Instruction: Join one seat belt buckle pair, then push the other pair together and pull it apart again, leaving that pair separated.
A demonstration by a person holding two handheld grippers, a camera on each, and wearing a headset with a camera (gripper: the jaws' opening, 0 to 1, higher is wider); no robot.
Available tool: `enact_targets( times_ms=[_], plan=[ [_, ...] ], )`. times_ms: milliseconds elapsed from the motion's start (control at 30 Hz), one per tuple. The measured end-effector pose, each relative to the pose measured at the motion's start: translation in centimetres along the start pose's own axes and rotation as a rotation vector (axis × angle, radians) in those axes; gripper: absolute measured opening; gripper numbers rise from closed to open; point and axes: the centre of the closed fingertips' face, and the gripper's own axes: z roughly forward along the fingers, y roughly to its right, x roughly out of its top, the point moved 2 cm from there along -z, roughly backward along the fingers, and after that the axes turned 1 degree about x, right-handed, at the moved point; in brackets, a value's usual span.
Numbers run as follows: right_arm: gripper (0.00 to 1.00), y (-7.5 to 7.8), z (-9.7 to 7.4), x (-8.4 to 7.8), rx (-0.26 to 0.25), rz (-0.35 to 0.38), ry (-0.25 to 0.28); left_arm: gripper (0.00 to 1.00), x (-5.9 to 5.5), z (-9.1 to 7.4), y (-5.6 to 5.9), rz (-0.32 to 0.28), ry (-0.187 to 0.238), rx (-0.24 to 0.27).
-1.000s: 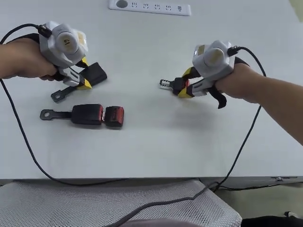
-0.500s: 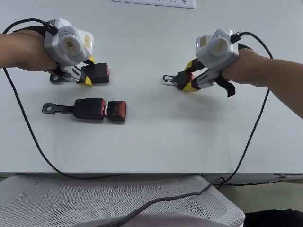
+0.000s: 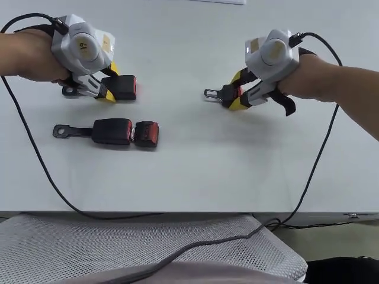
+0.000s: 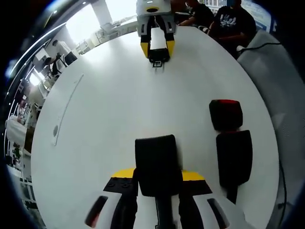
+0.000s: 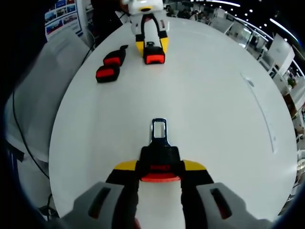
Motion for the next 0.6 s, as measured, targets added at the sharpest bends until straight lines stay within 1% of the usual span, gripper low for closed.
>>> enact_targets(
  times_ms=[167, 333, 467, 533, 600],
  plan=[
    [0.33, 0.2, 0.5, 0.9, -0.009, 0.003, 0.004, 0.33, 0.0, 0.0, 0.0, 0.001, -0.004, -0.003],
    [0.33, -0.2, 1.4, 2.7, -0.008, -0.008, 0.024, 0.33, 0.1, 0.0, 0.1, 0.0, -0.008, -0.003],
    [0.33, -0.3, 2.4, 4.6, -0.019, -0.014, 0.053, 0.33, -0.2, 0.2, -0.2, 0.002, -0.007, -0.003],
    [0.33, -0.5, 2.8, 5.5, -0.014, -0.017, 0.064, 0.33, -0.2, 0.2, -0.2, 0.002, -0.006, -0.002],
    [0.33, -0.6, 3.0, 6.0, -0.013, -0.021, 0.069, 0.33, -0.3, 0.2, -0.2, 0.003, -0.007, 0.0]
  ],
)
